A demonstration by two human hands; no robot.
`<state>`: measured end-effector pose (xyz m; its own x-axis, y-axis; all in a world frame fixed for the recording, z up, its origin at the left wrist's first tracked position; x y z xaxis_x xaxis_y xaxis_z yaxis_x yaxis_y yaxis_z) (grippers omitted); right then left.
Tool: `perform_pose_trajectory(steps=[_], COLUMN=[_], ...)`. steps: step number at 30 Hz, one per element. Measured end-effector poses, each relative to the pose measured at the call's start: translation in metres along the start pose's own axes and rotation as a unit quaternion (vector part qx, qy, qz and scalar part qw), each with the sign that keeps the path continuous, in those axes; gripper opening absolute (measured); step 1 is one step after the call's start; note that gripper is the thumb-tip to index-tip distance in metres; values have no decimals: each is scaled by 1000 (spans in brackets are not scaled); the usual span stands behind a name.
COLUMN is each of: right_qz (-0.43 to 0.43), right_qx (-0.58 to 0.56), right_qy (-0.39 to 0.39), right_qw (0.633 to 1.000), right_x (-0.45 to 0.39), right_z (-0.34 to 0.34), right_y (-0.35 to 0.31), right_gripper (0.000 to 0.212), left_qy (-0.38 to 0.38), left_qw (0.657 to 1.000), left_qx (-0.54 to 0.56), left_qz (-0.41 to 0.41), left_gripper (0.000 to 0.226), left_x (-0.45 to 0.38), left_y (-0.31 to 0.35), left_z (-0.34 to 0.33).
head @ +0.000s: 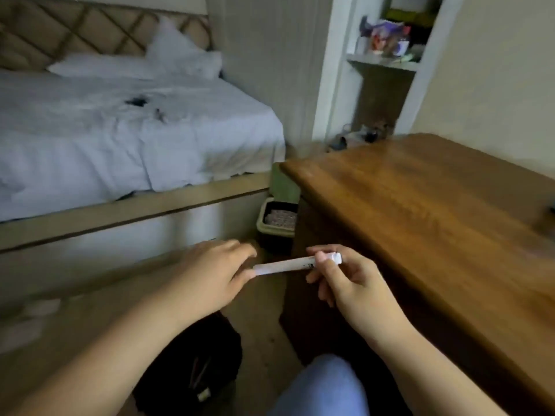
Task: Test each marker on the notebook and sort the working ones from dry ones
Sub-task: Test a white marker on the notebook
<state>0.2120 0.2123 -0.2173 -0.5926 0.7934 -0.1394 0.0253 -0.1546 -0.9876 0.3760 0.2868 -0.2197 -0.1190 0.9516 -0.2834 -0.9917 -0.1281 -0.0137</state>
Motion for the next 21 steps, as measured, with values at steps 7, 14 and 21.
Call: perform_pose_trajectory(steps=[7, 14, 21], right_qz=[-106, -208, -8], right_qx=[76, 274, 456], right_qy=[-121, -296, -279], right_qw=[984, 891, 845], right_x=[-42, -27, -43], right_z=[-155, -207, -151], right_y=[114, 180, 98], right_gripper=[20, 44, 40], left_qy=[-147, -145, -107], left_qw=[973, 970, 983], left_qx=[-67, -85, -101], left_qz=[165, 177, 105], left_gripper=[32, 32, 19], left_x=[92, 124, 78], left_y=[-127, -146, -103], left_z=[-68, -83, -60])
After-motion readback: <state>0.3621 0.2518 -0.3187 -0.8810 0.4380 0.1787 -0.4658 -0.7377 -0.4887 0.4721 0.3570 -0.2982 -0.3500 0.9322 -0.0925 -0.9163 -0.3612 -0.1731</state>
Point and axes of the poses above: each hand's wrist, its own x-axis away from the middle knuckle, its own z-axis out of the back of the hand, y = z × x, the point moved 8 cm from there along -x, towards the middle knuckle, and after that the axes turned 12 degrees about -x, right-handed, at the moved point
